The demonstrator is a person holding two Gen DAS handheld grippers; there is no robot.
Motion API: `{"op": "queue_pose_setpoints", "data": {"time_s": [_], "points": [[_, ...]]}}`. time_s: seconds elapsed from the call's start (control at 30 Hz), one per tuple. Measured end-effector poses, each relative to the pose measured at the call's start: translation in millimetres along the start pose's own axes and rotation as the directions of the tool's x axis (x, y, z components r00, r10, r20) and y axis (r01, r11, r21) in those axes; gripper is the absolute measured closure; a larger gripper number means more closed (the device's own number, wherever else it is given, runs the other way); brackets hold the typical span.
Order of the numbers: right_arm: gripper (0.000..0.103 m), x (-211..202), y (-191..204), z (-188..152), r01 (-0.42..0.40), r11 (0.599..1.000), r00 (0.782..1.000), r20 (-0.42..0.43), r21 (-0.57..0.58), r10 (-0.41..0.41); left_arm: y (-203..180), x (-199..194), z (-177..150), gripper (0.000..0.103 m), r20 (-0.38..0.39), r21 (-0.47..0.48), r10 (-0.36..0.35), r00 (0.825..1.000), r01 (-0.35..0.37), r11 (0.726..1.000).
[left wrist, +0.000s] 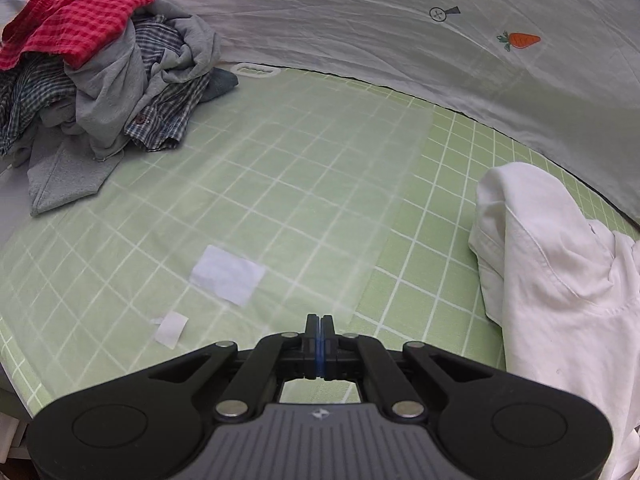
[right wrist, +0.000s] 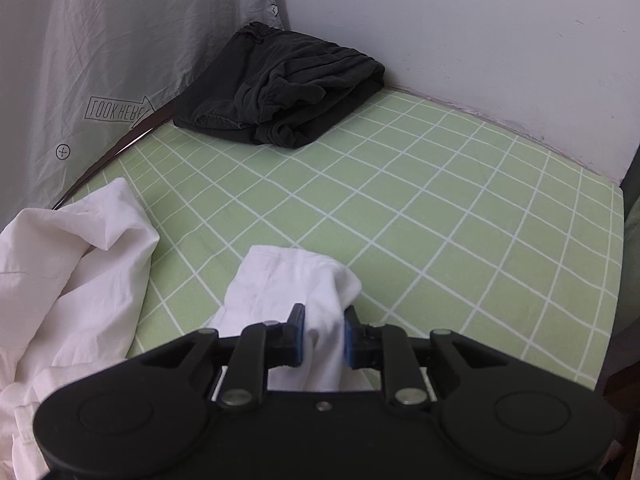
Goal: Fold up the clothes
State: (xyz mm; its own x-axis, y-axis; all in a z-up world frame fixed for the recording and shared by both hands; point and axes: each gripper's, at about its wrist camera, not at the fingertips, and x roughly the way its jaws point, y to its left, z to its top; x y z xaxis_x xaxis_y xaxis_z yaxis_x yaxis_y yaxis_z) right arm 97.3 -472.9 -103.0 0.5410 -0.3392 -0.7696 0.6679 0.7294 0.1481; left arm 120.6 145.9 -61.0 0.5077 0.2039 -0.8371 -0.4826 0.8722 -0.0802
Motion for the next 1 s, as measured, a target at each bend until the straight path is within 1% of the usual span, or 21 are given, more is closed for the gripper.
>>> {"op": "queue_pose_setpoints", "data": {"time_s": [0.03,0.07,0.1,0.13,0.17,0.2,0.27,0.3,0.33,0.37,0.4,0.5,0.6,0.7,0.73,0.77,0.87,0.9,0.93,0.97,1.0], "points": [[0.080,1,2,2,0.003,1.000,1.000,-0.001,0.003,-0.003,0,-1,2,0.102,0.009,-0.011,-0.024,1.000,0.024,1.000],[0.077,2,4,4,0.006,1.000,1.000,-0.002,0.007,-0.006,-3,-2,4,0.098,0.016,-0.014,-0.045,0.999,0.046,0.999],[0.072,3,7,6,0.010,1.000,1.000,0.000,0.011,-0.010,-9,-2,6,0.097,0.022,-0.011,-0.066,0.998,0.066,0.998],[0.065,4,10,8,0.012,1.000,1.000,0.003,0.015,-0.012,-16,-2,9,0.091,0.029,-0.004,-0.088,0.996,0.088,0.996],[0.062,4,13,11,0.010,1.000,1.000,0.009,0.017,-0.010,-25,0,14,0.082,0.036,0.006,-0.112,0.993,0.111,0.994],[0.054,4,16,14,0.008,1.000,1.000,0.016,0.020,-0.008,-33,2,18,0.078,0.042,0.016,-0.135,0.990,0.135,0.991],[0.042,2,21,19,-0.003,1.000,1.000,0.030,0.025,0.002,-51,9,30,0.065,0.045,0.008,-0.201,0.979,0.201,0.980],[0.030,1,23,21,-0.010,1.000,0.999,0.036,0.027,0.009,-60,13,37,0.062,0.042,-0.005,-0.234,0.971,0.234,0.972],[0.022,-1,25,23,-0.019,0.999,0.999,0.042,0.031,0.017,-69,18,43,0.056,0.038,-0.015,-0.263,0.964,0.264,0.964],[0.020,-4,28,24,-0.032,0.999,0.998,0.048,0.037,0.031,-79,24,49,0.050,0.033,-0.021,-0.290,0.956,0.291,0.956],[0.019,-7,31,24,-0.052,0.998,0.997,0.053,0.037,0.050,-87,30,54,0.048,0.030,-0.023,-0.311,0.950,0.312,0.950],[0.011,-16,44,21,-0.125,0.992,0.991,0.054,0.017,0.124,-110,50,66,0.045,0.000,-0.005,-0.327,0.945,0.327,0.945],[0.011,-19,60,14,-0.187,0.982,0.982,0.009,-0.006,0.187,-128,72,70,0.044,-0.049,-0.021,-0.323,0.945,0.322,0.947],[0.010,-21,78,4,-0.249,0.967,0.968,-0.041,-0.057,0.247,-133,86,71,0.044,-0.066,-0.063,-0.322,0.944,0.318,0.946],[0.010,-22,84,0,-0.265,0.960,0.964,-0.058,-0.088,0.261,-132,88,71,0.048,-0.064,-0.075,-0.331,0.942,0.326,0.942],[0.010,-23,91,-4,-0.282,0.952,0.959,-0.076,-0.119,0.275,-131,90,71,0.067,-0.062,-0.087,-0.340,0.939,0.334,0.939],[0.012,-23,108,-16,-0.313,0.927,0.947,-0.140,-0.206,0.289,-128,91,71,0.077,-0.052,-0.103,-0.349,0.936,0.342,0.934],[0.020,-22,113,-20,-0.315,0.920,0.945,-0.164,-0.234,0.282,-127,89,70,0.079,-0.048,-0.104,-0.345,0.937,0.339,0.935],[0.031,-20,118,-23,-0.318,0.911,0.943,-0.189,-0.262,0.275,-126,87,69,0.083,-0.041,-0.105,-0.341,0.939,0.336,0.936],[0.036,-19,122,-27,-0.314,0.904,0.943,-0.208,-0.289,0.261,-124,84,68,0.087,-0.035,-0.106,-0.338,0.940,0.333,0.937],[0.044,-18,125,-29,-0.296,0.901,0.948,-0.215,-0.316,0.235,-121,79,66,0.087,-0.025,-0.106,-0.331,0.943,0.327,0.939]]}}
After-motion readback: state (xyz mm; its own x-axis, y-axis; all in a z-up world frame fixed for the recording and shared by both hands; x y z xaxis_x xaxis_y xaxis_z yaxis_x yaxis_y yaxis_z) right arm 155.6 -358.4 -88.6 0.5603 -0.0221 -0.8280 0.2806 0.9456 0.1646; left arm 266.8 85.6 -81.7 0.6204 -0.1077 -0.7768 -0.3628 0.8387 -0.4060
